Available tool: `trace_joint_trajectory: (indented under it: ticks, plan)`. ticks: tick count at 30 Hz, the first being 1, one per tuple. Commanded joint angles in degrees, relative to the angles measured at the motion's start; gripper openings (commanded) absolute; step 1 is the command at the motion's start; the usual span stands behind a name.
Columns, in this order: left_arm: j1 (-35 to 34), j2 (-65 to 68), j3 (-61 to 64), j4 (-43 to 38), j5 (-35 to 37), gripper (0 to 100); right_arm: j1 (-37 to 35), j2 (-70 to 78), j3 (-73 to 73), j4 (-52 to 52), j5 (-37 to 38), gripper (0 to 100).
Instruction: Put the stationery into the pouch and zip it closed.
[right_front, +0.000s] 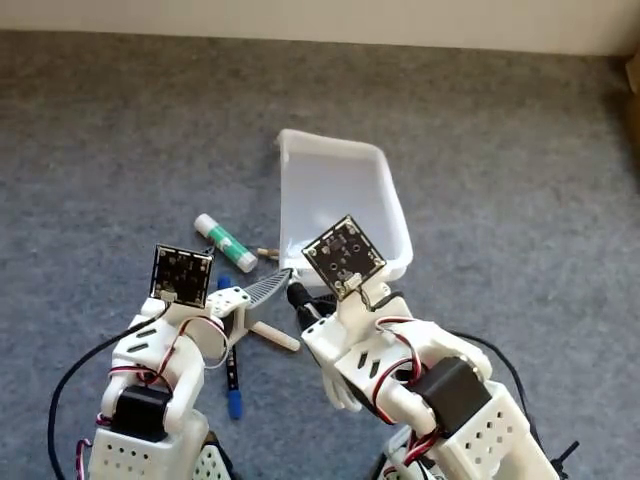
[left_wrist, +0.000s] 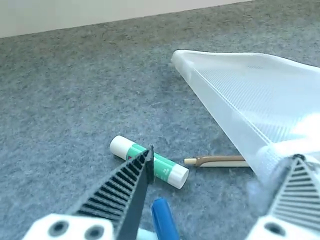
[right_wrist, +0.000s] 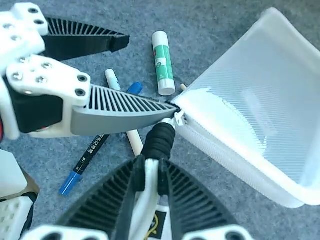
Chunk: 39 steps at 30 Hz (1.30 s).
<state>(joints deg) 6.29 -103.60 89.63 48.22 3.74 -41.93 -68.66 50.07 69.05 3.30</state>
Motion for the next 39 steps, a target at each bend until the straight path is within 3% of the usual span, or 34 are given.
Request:
trace_joint_trajectory:
  ticks: [1, 6, 12, 24, 27, 31, 34, 39]
  plan:
    - [-0.84, -0.31, -0.13, 0.79, -0.53, 37, -0.57, -1.45, -0.66, 0.31, 0.79, 0.5]
    - [-0.75, -0.4, -0.13, 0.44, -0.88, 29, -1.01, -1.54, -1.1, 3.03, 0.79, 0.5]
    - [0.48, -0.48, 3.12, -1.76, -9.14, 19, -1.01, -1.54, -1.1, 3.47, 0.79, 0.5]
    - [1.01, -0.57, 4.35, -3.69, -9.14, 18, -1.01, -1.19, -0.75, 5.67, 0.79, 0.5]
    - [-1.89, -0.66, 1.98, -3.43, -8.97, 18, -1.01, -0.92, -0.4, 3.38, 0.44, 0.6]
    - [-8.48, -0.57, -0.31, -3.34, -3.6, 19, -1.1, -0.92, 3.47, -1.01, 0.26, 5.3]
    - [-13.05, -0.57, -1.1, -3.34, 1.14, 27, -1.1, -0.84, 6.64, -4.88, -1.41, 12.1]
    - [-16.75, -0.48, -1.45, -3.25, 6.24, 34, -5.85, -0.75, 8.48, -9.19, -4.04, 12.6]
